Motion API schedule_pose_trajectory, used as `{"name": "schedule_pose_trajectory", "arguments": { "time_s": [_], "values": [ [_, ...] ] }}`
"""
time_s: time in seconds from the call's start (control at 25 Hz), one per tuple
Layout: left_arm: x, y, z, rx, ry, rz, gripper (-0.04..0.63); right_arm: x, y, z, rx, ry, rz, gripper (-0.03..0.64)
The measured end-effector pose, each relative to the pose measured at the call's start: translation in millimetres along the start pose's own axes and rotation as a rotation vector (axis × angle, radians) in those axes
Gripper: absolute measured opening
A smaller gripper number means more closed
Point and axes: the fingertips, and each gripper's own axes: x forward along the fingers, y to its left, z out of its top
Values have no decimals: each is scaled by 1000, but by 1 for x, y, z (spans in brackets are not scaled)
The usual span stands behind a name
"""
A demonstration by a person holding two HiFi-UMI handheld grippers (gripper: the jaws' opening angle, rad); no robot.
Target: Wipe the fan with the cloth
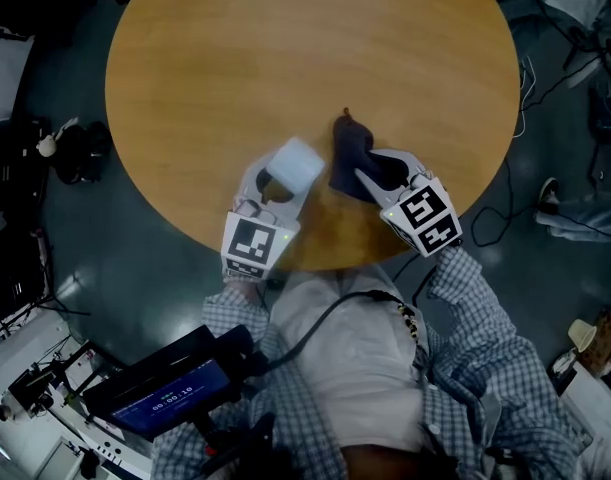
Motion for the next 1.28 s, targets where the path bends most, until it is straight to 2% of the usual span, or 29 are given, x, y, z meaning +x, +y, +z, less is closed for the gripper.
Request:
{"name": "schedule_pose_trajectory", "arguments": {
  "time_s": [0.24,0.44,0.68,0.8,0.96,1.12,1.16,1.28],
  "values": [
    [2,1,-2,-48,-5,-23,146,1,-7,3,20,-20,-44,143],
    [-3,3,-12,-47,32,-40,172,-5,-14,10,37,-57,-92,219],
    [-20,6,-25,-60,62,-19,195,-26,-15,22,74,-102,-155,219],
    [-41,7,-26,-32,70,2,183,-44,-10,32,100,-163,-202,192],
    [-78,15,-18,-7,48,53,89,-75,4,49,149,-284,-264,119],
    [-112,12,-1,-28,-2,75,6,-103,25,57,188,-334,-327,37],
    [-118,7,2,-33,-11,74,0,-109,31,58,207,-346,-335,4],
    [-136,-14,1,-33,-4,58,0,-124,55,52,233,-361,-326,3]
  ]
}}
